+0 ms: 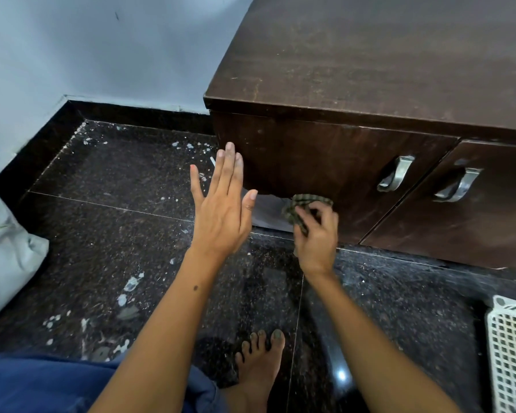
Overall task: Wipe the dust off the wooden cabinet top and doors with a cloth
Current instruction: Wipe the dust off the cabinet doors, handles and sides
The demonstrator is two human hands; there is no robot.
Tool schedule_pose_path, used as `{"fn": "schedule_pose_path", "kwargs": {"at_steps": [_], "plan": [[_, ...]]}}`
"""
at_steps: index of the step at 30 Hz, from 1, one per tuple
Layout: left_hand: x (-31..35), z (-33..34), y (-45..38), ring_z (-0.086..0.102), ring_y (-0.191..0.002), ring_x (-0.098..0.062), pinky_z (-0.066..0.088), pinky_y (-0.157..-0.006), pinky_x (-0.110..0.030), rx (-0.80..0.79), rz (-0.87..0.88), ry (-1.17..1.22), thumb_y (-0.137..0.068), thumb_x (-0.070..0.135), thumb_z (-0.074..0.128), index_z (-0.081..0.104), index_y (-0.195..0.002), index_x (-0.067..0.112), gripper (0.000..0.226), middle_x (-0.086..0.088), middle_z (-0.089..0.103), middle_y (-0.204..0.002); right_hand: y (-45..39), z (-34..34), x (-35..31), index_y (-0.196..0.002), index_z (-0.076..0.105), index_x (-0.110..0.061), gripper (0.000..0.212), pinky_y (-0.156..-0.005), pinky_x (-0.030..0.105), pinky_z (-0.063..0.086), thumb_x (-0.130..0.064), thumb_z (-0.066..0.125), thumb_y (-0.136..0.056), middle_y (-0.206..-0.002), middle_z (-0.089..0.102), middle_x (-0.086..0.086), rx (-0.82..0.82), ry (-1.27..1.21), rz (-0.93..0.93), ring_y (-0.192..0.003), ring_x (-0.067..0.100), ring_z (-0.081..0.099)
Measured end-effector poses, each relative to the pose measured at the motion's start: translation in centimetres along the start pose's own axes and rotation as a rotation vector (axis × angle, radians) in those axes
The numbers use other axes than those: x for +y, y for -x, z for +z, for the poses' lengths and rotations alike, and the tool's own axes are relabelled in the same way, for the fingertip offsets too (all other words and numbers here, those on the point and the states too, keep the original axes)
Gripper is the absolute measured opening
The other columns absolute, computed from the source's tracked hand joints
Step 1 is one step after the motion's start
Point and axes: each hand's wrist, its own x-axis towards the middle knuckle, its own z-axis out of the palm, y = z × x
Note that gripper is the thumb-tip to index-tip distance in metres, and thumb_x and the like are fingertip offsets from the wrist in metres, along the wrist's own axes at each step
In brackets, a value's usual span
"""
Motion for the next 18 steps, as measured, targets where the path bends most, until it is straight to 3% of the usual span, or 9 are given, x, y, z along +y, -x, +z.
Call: {"fn": "schedule_pose_path", "kwargs": {"at_steps": [3,7,10,13,16,18], "plan": [[-0.2,-0.3,-0.1,0.004,-0.146,-0.016,-0.008,-0.115,-0.051,0.003,-0.008,0.004,-0.098,0.04,0.009,0.018,-0.149,0.007,0.062,-0.006,0.008,-0.158,0.4,-0.6,2.0,-0.1,0.072,0.002,0.034,-0.068,0.043,0.057,0.009,0.075,-0.067,-0.103,0.065,0.017,-0.221,0.311,-0.204,-0.089,0.038,0.062],[-0.6,-0.2,-0.1,0.003,-0.146,-0.015,-0.009,-0.115,-0.05,-0.002,-0.003,0.021,-0.098,0.04,0.009,0.018,-0.149,0.007,0.061,-0.004,0.008,-0.158,0.0,-0.4,1.5,-0.1,0.071,0.003,0.028,-0.07,0.041,0.056,0.007,0.072,-0.072,-0.1,0.066,0.017,-0.025,0.191,-0.155,-0.092,0.027,0.051],[-0.7,-0.1,-0.1,0.001,-0.146,-0.015,-0.009,-0.115,-0.05,-0.028,-0.004,0.023,-0.097,0.041,0.009,0.015,-0.15,0.008,0.062,-0.003,0.005,-0.159,-1.4,0.7,-0.2,-0.101,0.071,0.001,0.023,-0.074,0.037,0.052,0.003,0.069,-0.078,-0.101,0.066,0.015,0.077,0.201,-0.277,-0.092,0.025,0.047],[-0.8,-0.1,-0.1,-0.001,-0.146,-0.014,-0.009,-0.116,-0.049,-0.053,-0.007,0.029,-0.097,0.042,0.007,0.013,-0.15,0.01,0.063,-0.002,0.001,-0.159,-1.1,1.4,-0.3,-0.104,0.072,-0.005,0.027,-0.073,0.035,0.051,-0.004,0.07,-0.077,-0.104,0.066,0.01,-0.147,0.396,-0.376,-0.094,0.028,0.055],[-1.1,-0.2,-0.1,-0.002,-0.146,-0.013,-0.008,-0.116,-0.05,-0.052,-0.009,0.023,-0.096,0.042,0.006,0.012,-0.15,0.011,0.062,-0.001,0.001,-0.159,0.1,1.2,1.4,-0.117,0.065,-0.008,0.032,-0.086,0.037,0.045,-0.009,0.058,-0.085,-0.118,0.058,0.006,-0.476,0.58,-0.305,-0.11,0.028,0.054],[-1.2,-0.2,-0.2,-0.002,-0.146,-0.013,-0.008,-0.116,-0.05,-0.054,-0.007,0.035,-0.097,0.043,0.006,0.012,-0.15,0.011,0.062,-0.001,0.001,-0.159,0.4,1.0,1.8,-0.108,0.068,-0.004,0.034,-0.077,0.037,0.049,-0.003,0.07,-0.075,-0.106,0.062,0.01,-0.387,0.537,-0.257,-0.099,0.03,0.057]]}}
